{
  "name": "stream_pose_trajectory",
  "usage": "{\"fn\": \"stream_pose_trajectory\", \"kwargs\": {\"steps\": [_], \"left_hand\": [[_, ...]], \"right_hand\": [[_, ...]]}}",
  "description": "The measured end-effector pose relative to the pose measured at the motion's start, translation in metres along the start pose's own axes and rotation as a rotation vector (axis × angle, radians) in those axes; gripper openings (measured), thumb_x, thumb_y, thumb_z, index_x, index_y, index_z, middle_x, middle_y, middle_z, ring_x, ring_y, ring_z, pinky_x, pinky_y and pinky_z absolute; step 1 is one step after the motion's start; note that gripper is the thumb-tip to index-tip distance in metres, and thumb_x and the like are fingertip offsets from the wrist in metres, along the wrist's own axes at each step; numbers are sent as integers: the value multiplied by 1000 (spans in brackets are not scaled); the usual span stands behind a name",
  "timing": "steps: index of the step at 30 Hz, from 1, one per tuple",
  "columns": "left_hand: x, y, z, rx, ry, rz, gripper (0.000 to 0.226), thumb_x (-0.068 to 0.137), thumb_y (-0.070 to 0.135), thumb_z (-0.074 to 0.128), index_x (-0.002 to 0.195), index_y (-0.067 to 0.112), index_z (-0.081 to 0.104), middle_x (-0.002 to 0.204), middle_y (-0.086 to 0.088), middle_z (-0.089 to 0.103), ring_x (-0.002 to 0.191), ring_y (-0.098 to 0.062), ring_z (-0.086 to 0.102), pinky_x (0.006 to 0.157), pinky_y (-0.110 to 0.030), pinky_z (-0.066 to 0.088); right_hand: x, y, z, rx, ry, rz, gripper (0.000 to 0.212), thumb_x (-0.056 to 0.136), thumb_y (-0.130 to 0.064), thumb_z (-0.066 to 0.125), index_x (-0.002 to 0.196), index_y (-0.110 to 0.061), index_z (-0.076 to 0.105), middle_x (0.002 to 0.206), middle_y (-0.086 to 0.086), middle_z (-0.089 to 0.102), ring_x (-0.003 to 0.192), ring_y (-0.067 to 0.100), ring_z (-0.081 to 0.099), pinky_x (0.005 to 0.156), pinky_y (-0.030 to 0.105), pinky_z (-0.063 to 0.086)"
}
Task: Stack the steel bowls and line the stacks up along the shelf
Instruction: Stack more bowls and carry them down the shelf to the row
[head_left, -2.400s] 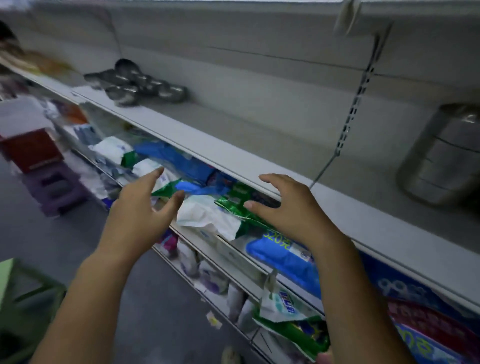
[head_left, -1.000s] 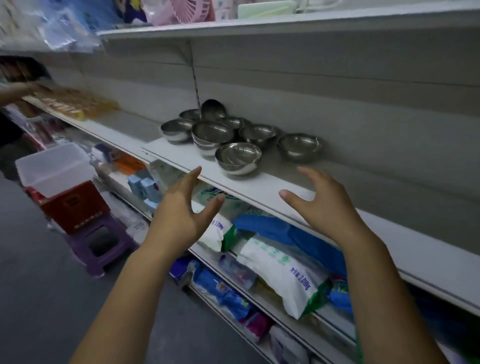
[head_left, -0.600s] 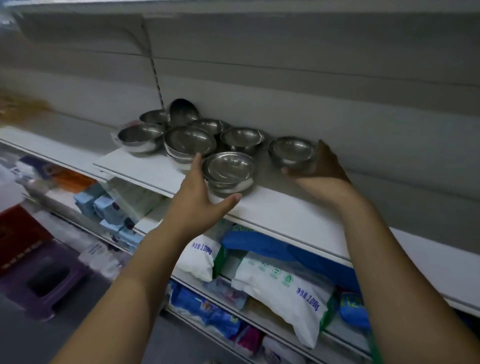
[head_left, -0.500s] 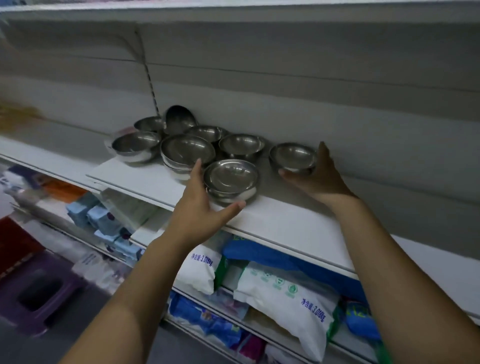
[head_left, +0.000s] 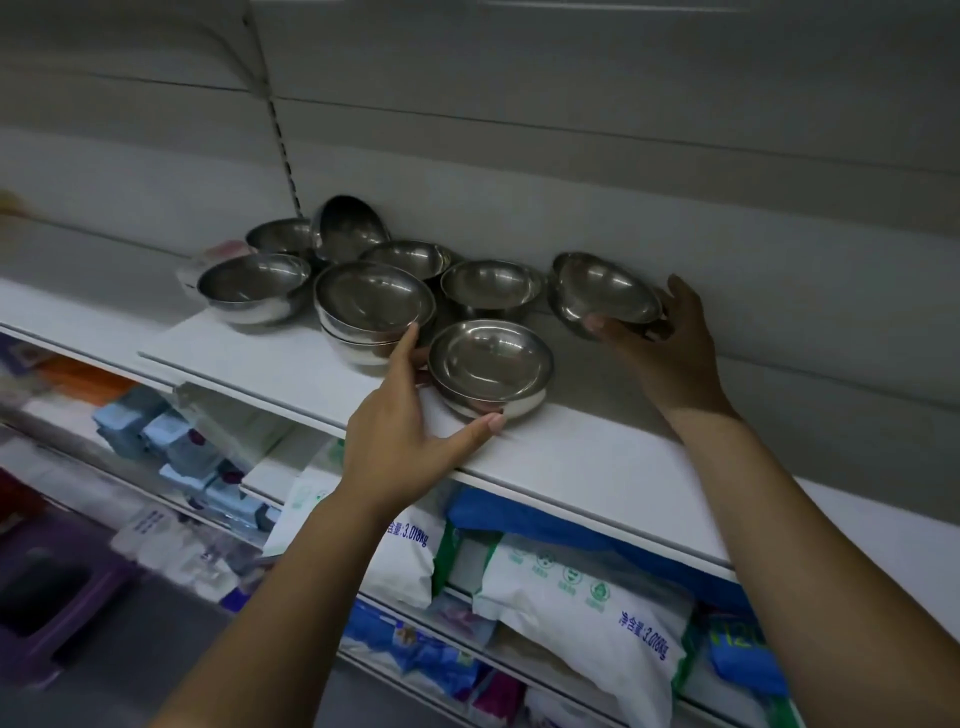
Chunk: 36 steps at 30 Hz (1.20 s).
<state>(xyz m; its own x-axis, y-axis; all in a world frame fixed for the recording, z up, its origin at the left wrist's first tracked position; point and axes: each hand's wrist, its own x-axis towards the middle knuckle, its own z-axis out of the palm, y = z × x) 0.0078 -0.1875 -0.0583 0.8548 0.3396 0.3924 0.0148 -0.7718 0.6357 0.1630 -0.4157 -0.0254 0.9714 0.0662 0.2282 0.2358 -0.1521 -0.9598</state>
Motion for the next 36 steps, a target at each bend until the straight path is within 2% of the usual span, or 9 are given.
{"fn": "stream_pose_trajectory", "kwargs": {"steps": [3, 7, 14, 19, 24, 28, 30, 32, 36], "left_hand": [[0, -1, 0, 14, -3, 40, 122, 69, 78, 70, 159, 31, 3, 146, 13, 55, 131, -15, 56, 101, -34, 48], [1, -4, 0, 59, -17, 96, 123, 72, 75, 70, 161, 25, 1, 141, 15, 59, 129, -15, 59, 98, -33, 49], [0, -7, 4, 126, 0, 118, 109, 76, 82, 54, 158, 24, 15, 141, 15, 60, 129, -20, 58, 100, -36, 47], [1, -7, 5, 144, 9, 111, 102, 78, 81, 47, 157, 21, 24, 142, 14, 60, 131, -22, 57, 100, -37, 47], [-6, -8, 3, -6, 2, 87, 79, 86, 63, 60, 150, 23, 36, 133, 8, 67, 122, -17, 64, 98, -38, 53], [-12, -4, 2, -181, 346, -36, 39, 96, 40, 64, 131, 25, 56, 110, 10, 66, 102, -5, 62, 90, -43, 54], [-6, -5, -6, -78, 562, -57, 36, 95, 38, 66, 126, 22, 58, 112, 5, 57, 104, -15, 55, 90, -44, 50], [6, -9, -16, 11, 653, -114, 45, 91, 42, 72, 128, 22, 57, 124, -3, 51, 117, -23, 50, 97, -46, 48], [30, -20, -32, 34, 440, -219, 72, 84, 51, 75, 144, 25, 44, 153, -6, 42, 142, -26, 37, 115, -52, 35]], "right_hand": [[-18, -10, 13, 125, -97, -23, 120, 57, -38, 95, 156, -29, 28, 142, -10, 56, 121, 5, 59, 100, 26, 51], [-36, -10, 21, 49, -245, -107, 123, 49, -61, 94, 153, -41, 30, 144, -16, 55, 129, 9, 57, 108, 36, 49], [-44, -10, 19, -104, -383, -115, 117, 49, -71, 88, 147, -56, 26, 148, -20, 48, 131, 7, 53, 107, 31, 47], [-48, -16, 19, -123, -462, -118, 111, 55, -58, 87, 141, -62, 18, 128, -42, 43, 120, -11, 51, 94, 10, 46], [-45, -11, 20, -108, -460, -85, 119, 43, -63, 94, 139, -64, 23, 132, -25, 56, 123, 6, 59, 103, 30, 51], [-41, -11, 21, -146, -438, -74, 132, 38, -67, 91, 151, -45, 27, 136, -16, 58, 120, 8, 60, 103, 33, 51], [-40, -13, 22, -167, -448, -79, 126, 39, -66, 91, 148, -45, 31, 135, -16, 58, 120, 8, 59, 102, 31, 50], [-39, -14, 25, -157, -453, -84, 110, 46, -59, 94, 139, -50, 36, 129, -19, 60, 118, 6, 60, 99, 28, 50], [-40, -17, 25, -137, -490, -107, 79, 65, -50, 91, 121, -67, 37, 120, -30, 61, 111, -9, 60, 94, 18, 48]]}}
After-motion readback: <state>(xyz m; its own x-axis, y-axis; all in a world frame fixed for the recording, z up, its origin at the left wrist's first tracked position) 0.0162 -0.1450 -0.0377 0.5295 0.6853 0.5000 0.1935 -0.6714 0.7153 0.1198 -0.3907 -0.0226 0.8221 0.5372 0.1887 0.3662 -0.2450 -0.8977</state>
